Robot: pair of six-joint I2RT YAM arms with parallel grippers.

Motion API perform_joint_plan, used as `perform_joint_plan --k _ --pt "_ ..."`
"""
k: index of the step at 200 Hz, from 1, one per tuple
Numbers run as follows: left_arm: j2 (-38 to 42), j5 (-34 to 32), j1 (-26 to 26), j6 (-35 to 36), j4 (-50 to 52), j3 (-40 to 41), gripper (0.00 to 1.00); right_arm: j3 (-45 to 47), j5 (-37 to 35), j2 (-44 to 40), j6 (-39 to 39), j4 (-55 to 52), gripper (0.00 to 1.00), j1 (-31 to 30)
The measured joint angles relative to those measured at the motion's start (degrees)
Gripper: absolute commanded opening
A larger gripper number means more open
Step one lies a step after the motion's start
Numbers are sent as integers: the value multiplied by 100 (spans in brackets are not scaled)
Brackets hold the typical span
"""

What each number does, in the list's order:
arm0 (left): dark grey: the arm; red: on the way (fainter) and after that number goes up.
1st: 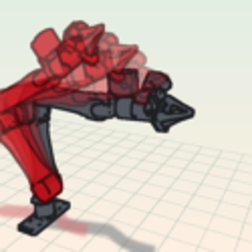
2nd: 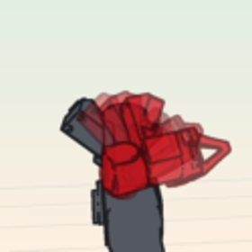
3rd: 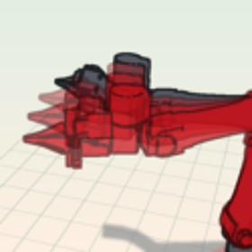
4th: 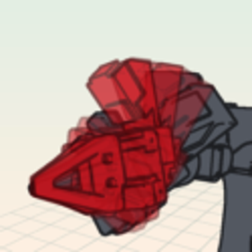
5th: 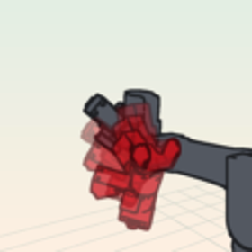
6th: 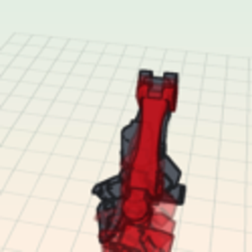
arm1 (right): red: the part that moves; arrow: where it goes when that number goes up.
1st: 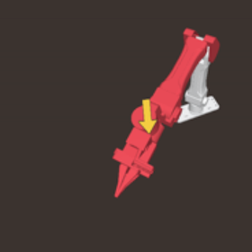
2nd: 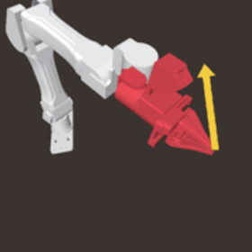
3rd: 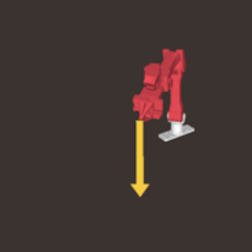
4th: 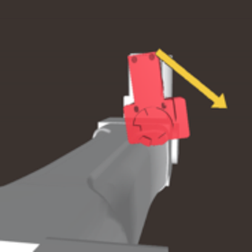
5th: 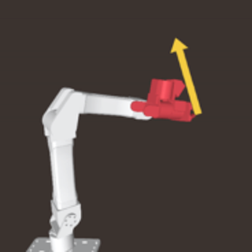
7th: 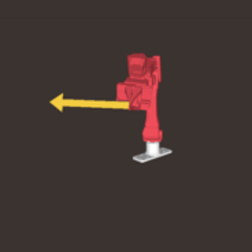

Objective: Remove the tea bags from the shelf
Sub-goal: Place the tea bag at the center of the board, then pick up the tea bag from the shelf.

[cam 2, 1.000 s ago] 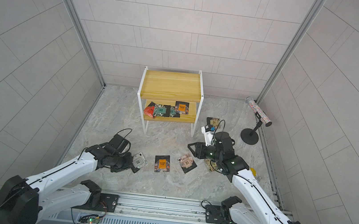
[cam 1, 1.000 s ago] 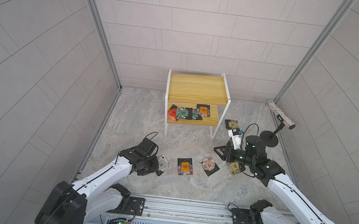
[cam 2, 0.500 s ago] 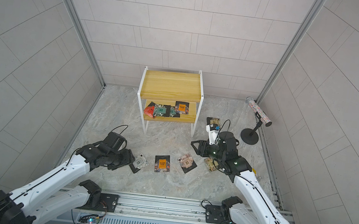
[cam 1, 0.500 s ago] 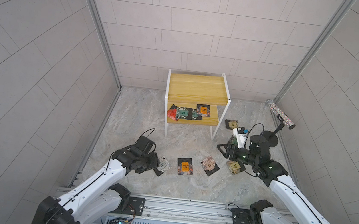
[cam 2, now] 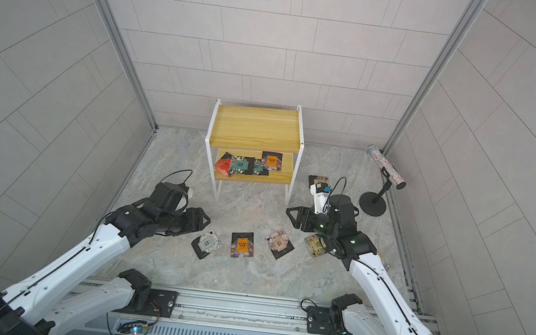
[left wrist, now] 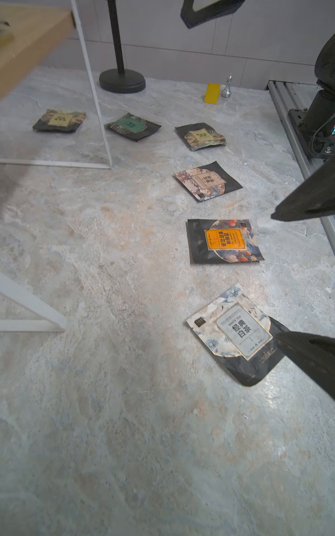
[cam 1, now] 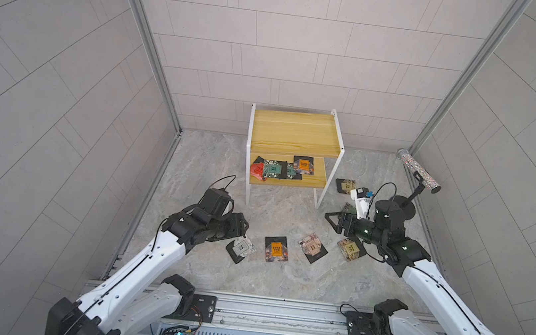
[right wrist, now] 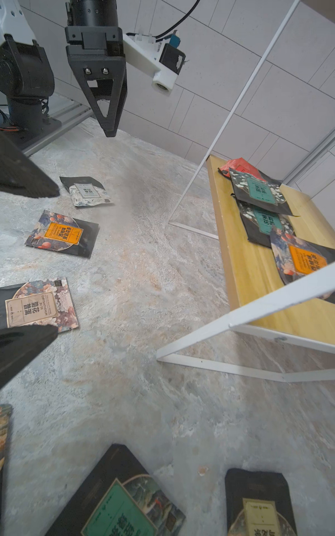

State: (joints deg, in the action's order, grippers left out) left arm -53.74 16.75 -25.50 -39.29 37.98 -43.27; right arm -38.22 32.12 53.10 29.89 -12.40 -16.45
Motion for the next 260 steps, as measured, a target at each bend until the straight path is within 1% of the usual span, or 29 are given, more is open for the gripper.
perform_joint_plan --k 26,45,52,83,103,154,183,218,260 --pt "-245 125 0 212 -68 -256 71 -101 13 81 -269 101 77 -74" --pt "-380 166 0 363 -138 -417 72 -225 -133 92 -664 107 79 -382" --pt "-422 168 0 409 -175 -470 73 -275 -221 92 -855 118 81 -553" --pt "-551 168 0 485 -385 -564 75 -527 -732 199 -1991 225 83 -1438" --pt "-586 151 7 483 -494 -570 75 -649 -944 463 -2778 435 86 -1770" --pt "-555 98 144 509 -501 -634 75 -1075 -1180 1513 -4553 863 87 -1832" --pt "-411 74 269 529 -466 -634 75 -1266 -1316 2050 -5340 1189 88 -1832" --pt "-227 48 417 525 -461 -595 75 -1578 -1281 2566 -5956 1388 88 -1832" --pt "-173 35 605 507 -374 -494 75 -2085 -1163 3126 -6317 1703 88 -1867"
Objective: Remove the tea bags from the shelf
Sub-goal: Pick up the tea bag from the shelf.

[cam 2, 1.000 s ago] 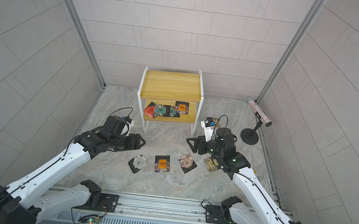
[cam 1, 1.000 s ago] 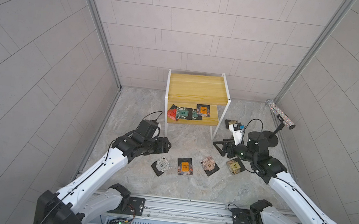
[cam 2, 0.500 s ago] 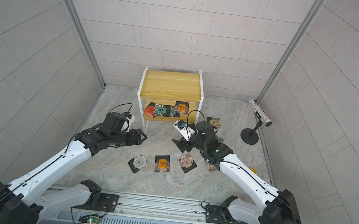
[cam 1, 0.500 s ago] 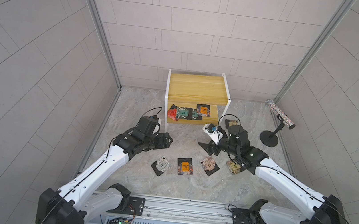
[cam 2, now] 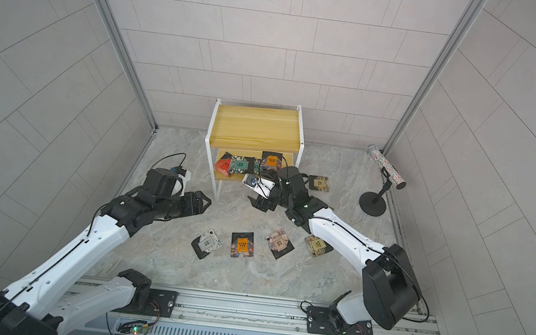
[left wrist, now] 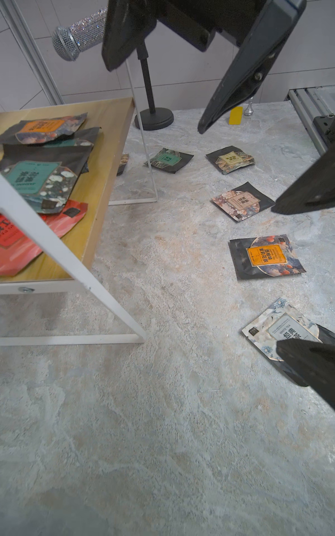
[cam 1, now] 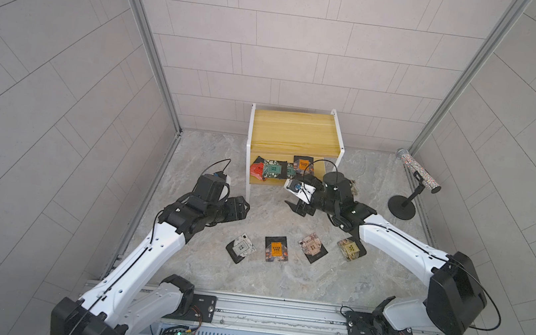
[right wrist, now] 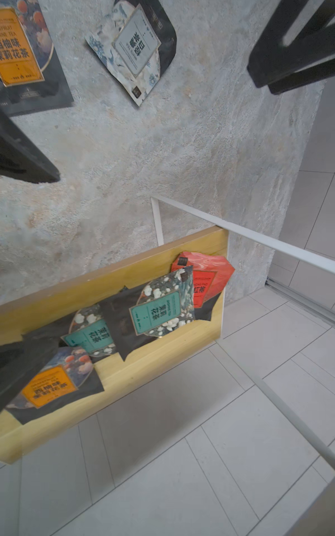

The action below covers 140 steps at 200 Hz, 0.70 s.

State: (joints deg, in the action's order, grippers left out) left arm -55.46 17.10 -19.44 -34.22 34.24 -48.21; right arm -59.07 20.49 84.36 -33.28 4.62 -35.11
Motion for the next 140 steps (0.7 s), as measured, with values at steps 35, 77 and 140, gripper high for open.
perform_joint_plan --k 35,77,140 --pt "234 -13 125 -2 131 72 75 -378 55 481 -166 120 88 -79" --pt "452 -20 297 -4 306 179 75 -798 57 973 -275 116 87 -170" --pt "614 -22 435 0 514 238 75 -1495 -195 1648 -422 -22 87 -238"
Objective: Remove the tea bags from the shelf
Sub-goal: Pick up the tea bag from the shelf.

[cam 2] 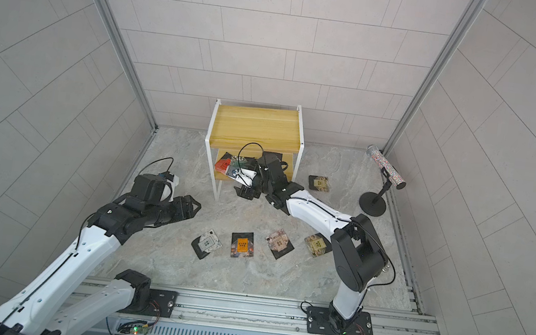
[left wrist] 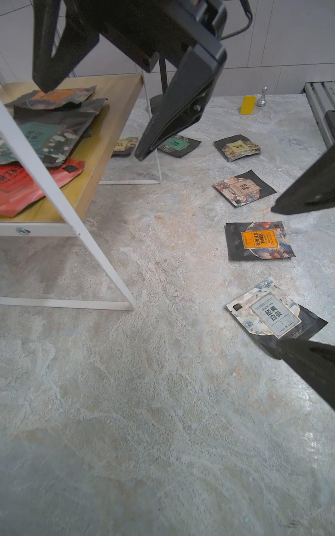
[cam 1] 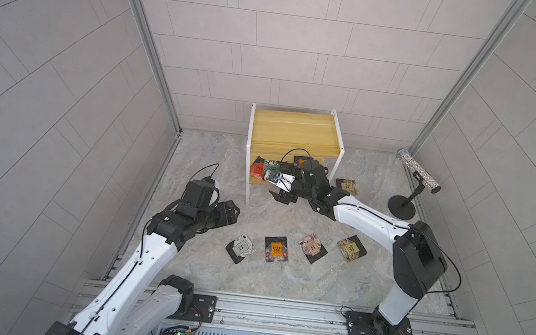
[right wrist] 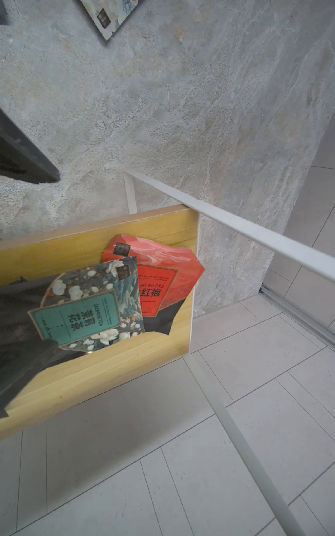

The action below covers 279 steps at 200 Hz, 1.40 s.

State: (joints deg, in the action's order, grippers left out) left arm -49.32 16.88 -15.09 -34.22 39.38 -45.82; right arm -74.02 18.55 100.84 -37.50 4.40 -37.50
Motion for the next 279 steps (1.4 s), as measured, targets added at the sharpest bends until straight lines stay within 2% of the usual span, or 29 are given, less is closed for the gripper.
perform_joint_plan --k 47,92,140,182,263,279 --pt "131 4 118 17 142 33 75 -245 -177 275 -15 -162 86 0" --pt "216 24 210 20 166 107 74 -299 -260 420 -13 -273 79 0" --pt "219 90 245 15 164 162 74 -238 -317 409 20 -236 64 0" --pt "219 125 249 -7 160 203 74 -133 -374 284 9 -205 42 0" --pt "221 146 249 -87 155 225 74 -26 -455 109 13 -219 18 -61" --pt "221 155 251 -87 153 225 74 -22 -461 87 28 -227 17 -70"
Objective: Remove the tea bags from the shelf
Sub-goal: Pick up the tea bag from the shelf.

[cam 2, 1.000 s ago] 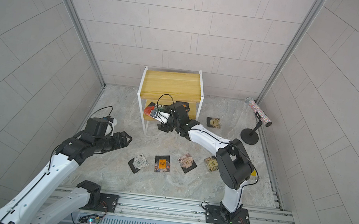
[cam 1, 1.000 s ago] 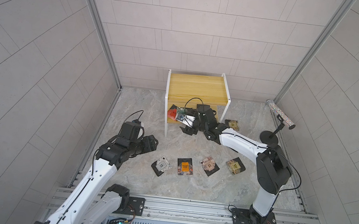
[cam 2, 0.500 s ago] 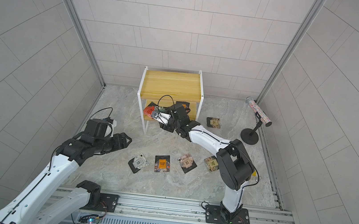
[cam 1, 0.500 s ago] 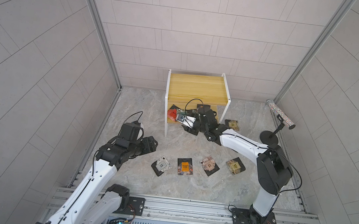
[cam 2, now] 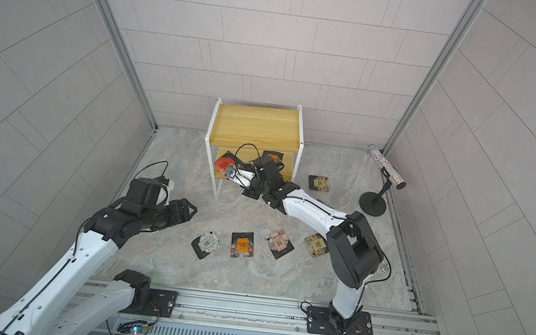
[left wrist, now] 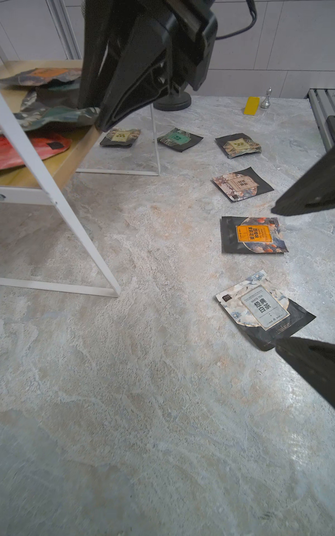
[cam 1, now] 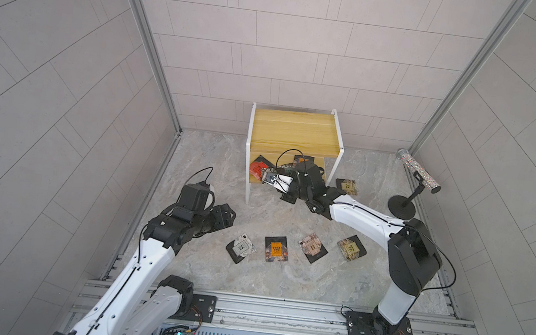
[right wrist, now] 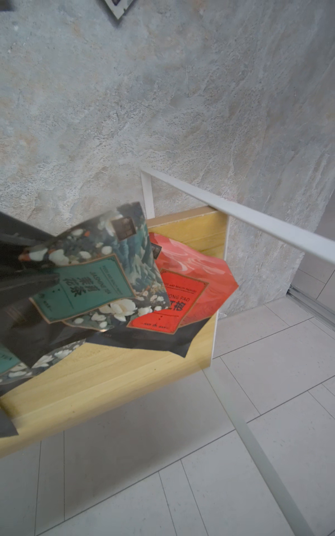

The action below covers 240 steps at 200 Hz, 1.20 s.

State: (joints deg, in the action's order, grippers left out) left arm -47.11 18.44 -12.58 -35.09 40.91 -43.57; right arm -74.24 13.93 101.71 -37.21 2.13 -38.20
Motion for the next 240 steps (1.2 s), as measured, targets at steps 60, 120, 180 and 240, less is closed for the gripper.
perform_joint_plan --k 60,120,180,240 --pt "24 4 9 -2 -4 0 74 31 -52 -133 2 -85 8 -4" --pt "15 76 20 -46 -59 0 74 295 -306 -485 -20 96 2 15" --pt "-24 175 20 -177 -210 0 74 501 -431 -732 -160 437 0 -20" --pt "-13 358 22 -411 -365 -122 74 975 -546 -1394 -328 625 1 -225"
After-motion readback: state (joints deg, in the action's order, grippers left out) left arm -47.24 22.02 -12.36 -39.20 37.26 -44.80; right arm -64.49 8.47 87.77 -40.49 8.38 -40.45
